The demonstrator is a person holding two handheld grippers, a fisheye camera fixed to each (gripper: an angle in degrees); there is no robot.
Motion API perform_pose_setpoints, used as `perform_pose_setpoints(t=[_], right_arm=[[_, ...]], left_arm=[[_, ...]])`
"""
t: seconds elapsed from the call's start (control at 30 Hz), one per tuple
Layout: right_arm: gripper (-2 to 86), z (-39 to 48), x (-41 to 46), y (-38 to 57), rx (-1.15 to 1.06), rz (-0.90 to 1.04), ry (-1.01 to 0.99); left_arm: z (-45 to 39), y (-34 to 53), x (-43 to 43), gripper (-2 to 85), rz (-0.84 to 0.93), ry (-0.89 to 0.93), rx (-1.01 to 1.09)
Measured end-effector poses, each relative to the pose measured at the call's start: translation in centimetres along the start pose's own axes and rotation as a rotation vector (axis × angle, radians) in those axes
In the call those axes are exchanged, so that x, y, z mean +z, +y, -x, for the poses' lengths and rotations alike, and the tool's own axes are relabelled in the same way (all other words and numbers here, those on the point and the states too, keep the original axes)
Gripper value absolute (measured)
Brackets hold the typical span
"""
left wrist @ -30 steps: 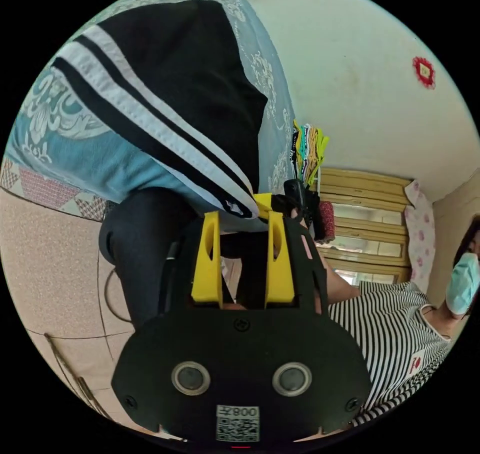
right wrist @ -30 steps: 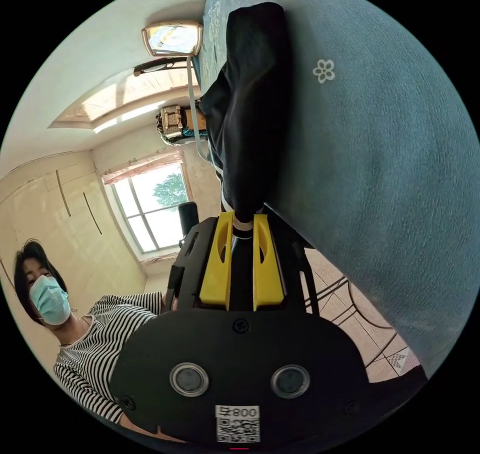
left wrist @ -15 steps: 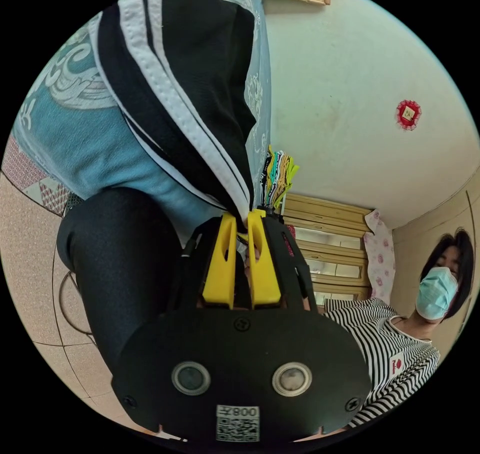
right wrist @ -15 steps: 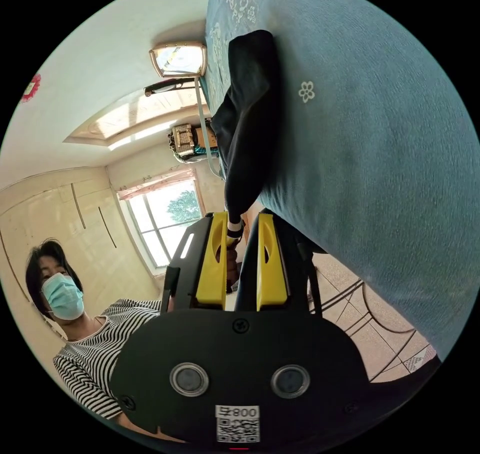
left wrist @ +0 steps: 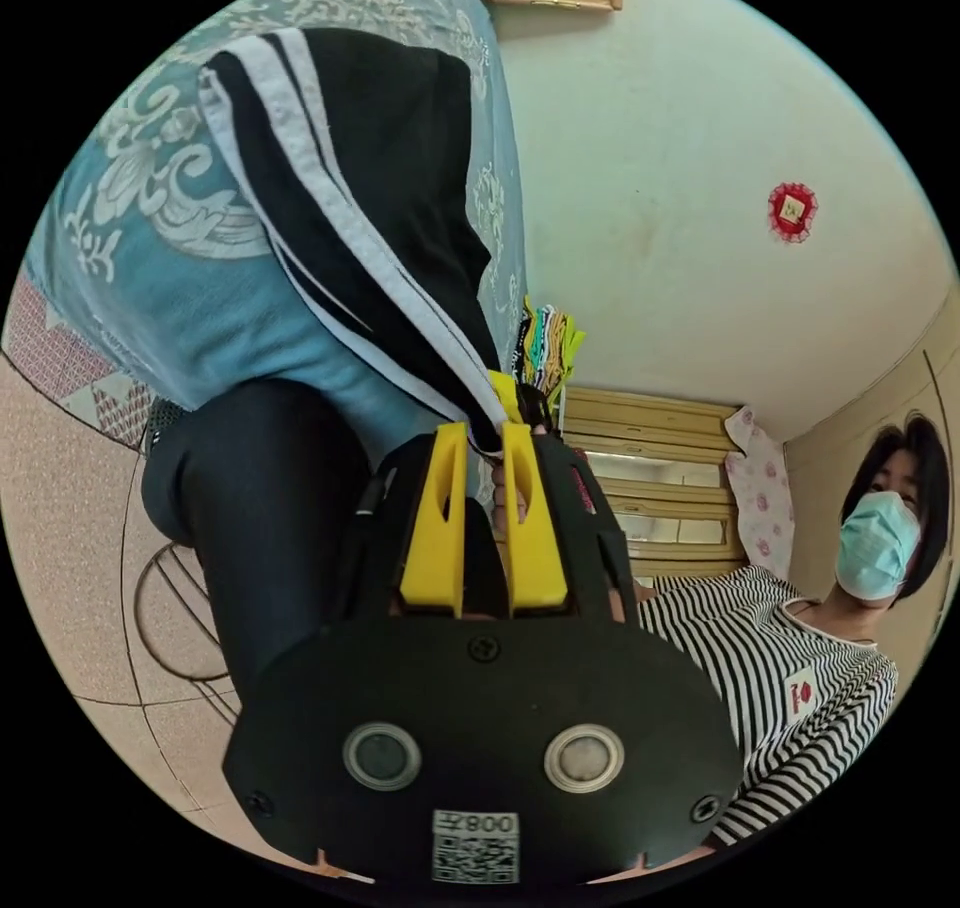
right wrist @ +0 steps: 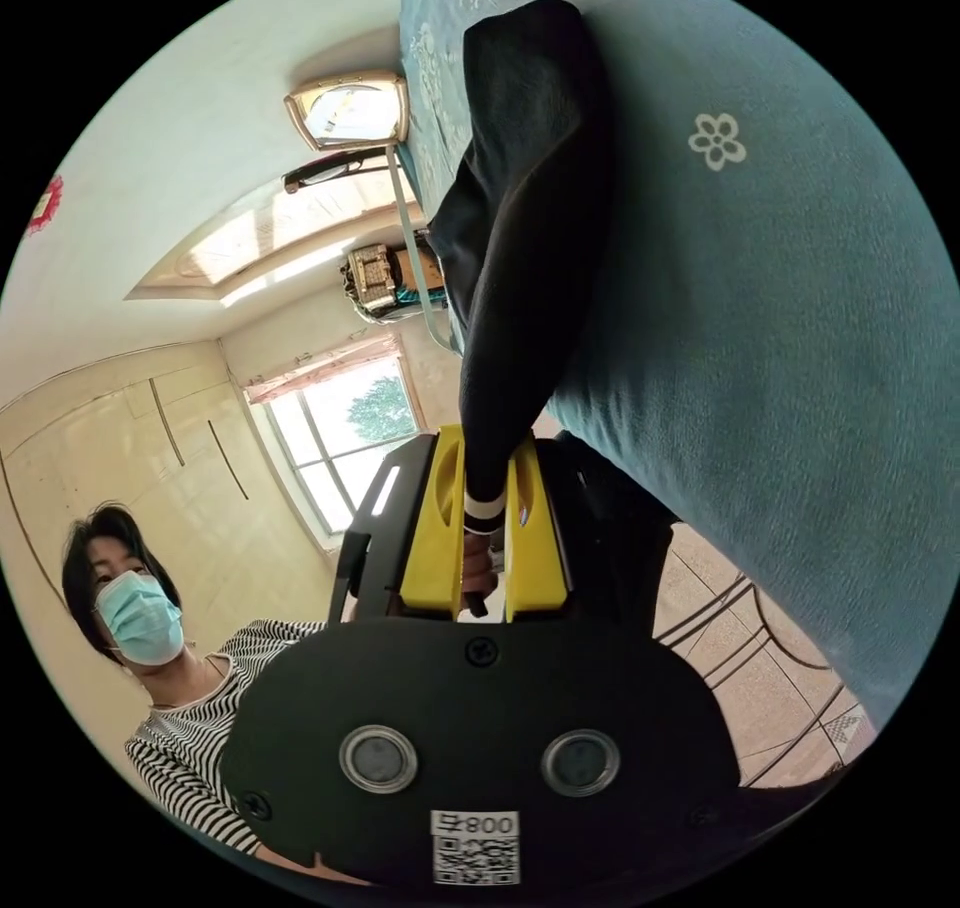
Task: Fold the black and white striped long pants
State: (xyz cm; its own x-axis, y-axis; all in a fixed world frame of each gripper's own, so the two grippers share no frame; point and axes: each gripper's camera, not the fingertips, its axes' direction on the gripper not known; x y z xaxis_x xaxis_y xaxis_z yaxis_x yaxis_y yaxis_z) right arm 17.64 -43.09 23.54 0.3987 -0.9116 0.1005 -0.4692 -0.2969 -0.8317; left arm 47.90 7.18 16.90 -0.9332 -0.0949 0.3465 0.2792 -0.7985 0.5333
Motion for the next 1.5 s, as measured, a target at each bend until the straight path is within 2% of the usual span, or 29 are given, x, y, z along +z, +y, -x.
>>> perform_pose_setpoints(t=[0.1, 0.33, 0.47, 0.63, 0.97, 1.13, 1.2, 1.33, 1.5], right_arm=[[6.0, 0.4, -0.6, 0.5, -0.022, -0.005, 0.000], [4.7, 3.4, -1.4, 0.6, -0.118, 0.014, -0.019], [4.3, 4.1, -2.6, 0.4, -0.128, 0.011, -0.023], [4.2, 4.4, -3.8, 0.8, -0.144, 0.013, -0.011], [4.6, 3.4, -6.7, 2.3, -0.140, 0.005, -0.015], [4.5, 3.2, -8.6, 3.6, -0.168, 0.021, 0.022], [4.5, 2.5, -9.6, 4.5, -0.172, 0.023, 0.032], [4.2, -0.1, -12.4, 7.0, -0.148, 0.017, 0.034], [3.9, -3.2, -16.5, 11.0, -0.142, -0.002, 0.043]], left_arm=[[0.9, 1.5, -1.6, 9.7, -0.097, 0.024, -0.030], [5.0, 3.3, -3.6, 15.0, -0.428, 0.290, -0.169], [4.9, 2.8, -3.2, 15.9, -0.515, 0.348, -0.194], [3.7, 1.9, -3.1, 16.4, -0.562, 0.378, -0.201], [-1.6, -2.6, -2.4, 18.0, -0.542, 0.417, -0.235], [-4.7, -5.6, -4.2, 17.7, -0.604, 0.451, -0.238], [-6.1, -7.2, -5.0, 16.4, -0.600, 0.446, -0.239], [-9.2, -10.7, -6.3, 8.6, -0.557, 0.400, -0.267], [-15.4, -13.8, -8.7, 6.7, -0.537, 0.334, -0.218]])
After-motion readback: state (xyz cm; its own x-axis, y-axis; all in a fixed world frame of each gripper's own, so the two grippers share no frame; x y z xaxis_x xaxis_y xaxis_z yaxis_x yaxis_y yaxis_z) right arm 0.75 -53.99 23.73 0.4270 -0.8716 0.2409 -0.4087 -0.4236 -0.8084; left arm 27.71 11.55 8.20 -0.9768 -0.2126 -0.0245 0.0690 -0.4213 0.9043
